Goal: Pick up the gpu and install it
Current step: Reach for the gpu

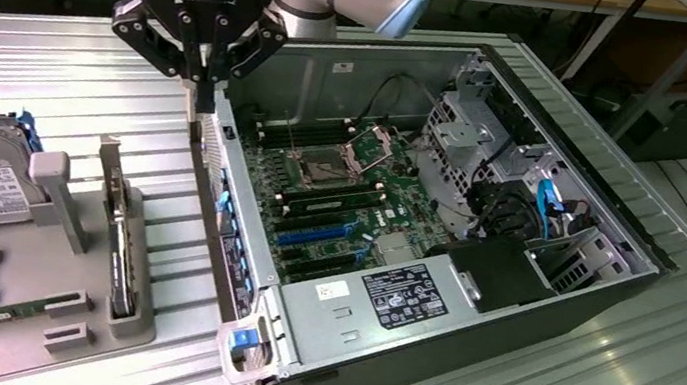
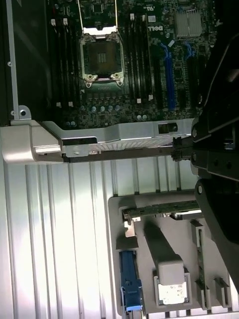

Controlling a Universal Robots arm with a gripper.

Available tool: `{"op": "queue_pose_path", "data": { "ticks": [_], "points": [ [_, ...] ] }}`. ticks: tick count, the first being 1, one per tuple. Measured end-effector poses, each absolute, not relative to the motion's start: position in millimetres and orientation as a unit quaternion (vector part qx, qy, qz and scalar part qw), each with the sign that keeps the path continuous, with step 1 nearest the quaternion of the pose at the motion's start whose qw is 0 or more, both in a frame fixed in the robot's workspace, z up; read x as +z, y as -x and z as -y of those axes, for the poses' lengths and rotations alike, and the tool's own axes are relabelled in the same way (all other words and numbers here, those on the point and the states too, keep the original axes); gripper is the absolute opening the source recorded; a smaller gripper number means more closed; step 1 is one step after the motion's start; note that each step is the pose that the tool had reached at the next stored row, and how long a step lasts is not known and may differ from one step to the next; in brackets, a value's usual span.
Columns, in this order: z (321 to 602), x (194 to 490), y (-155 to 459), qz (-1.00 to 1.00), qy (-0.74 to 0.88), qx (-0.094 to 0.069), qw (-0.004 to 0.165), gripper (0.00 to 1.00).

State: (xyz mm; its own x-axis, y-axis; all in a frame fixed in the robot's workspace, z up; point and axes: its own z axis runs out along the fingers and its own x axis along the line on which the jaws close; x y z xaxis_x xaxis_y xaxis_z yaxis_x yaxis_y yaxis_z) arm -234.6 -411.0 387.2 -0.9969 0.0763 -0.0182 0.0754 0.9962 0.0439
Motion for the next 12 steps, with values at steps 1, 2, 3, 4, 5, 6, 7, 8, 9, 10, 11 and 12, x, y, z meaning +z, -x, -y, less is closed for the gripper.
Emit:
{"op": "queue_pose_path", "data": {
  "ticks": [1,2,3,4,5,6,7,8,9,10,11,12],
  "points": [
    [411.2,387.2,235.3,-0.999,-0.038,0.022,0.010,0.11],
    [411.5,387.2,236.1,-0.999,-0.038,0.022,0.010,0.11],
    [411.7,387.2,236.8,-0.999,-0.038,0.022,0.010,0.11],
    [412.0,387.1,237.6,-0.999,-0.038,0.022,0.010,0.11],
    [412.3,387.2,238.4,-0.999,-0.038,0.022,0.010,0.11],
    [412.5,387.2,239.1,-0.999,-0.038,0.022,0.010,0.11],
    [412.8,387.2,239.8,-0.999,-0.038,0.022,0.010,0.11],
    [413.1,387.1,240.6,-0.999,-0.038,0.022,0.010,0.11],
    [413.4,387.1,241.4,-0.999,-0.038,0.022,0.010,0.11],
    [413.7,387.2,242.2,-0.999,-0.038,0.022,0.009,0.11],
    [414.0,387.2,243.0,-0.999,-0.038,0.022,0.009,0.11],
    [414.3,387.1,243.8,-0.999,-0.038,0.022,0.009,0.11]
  ]
}}
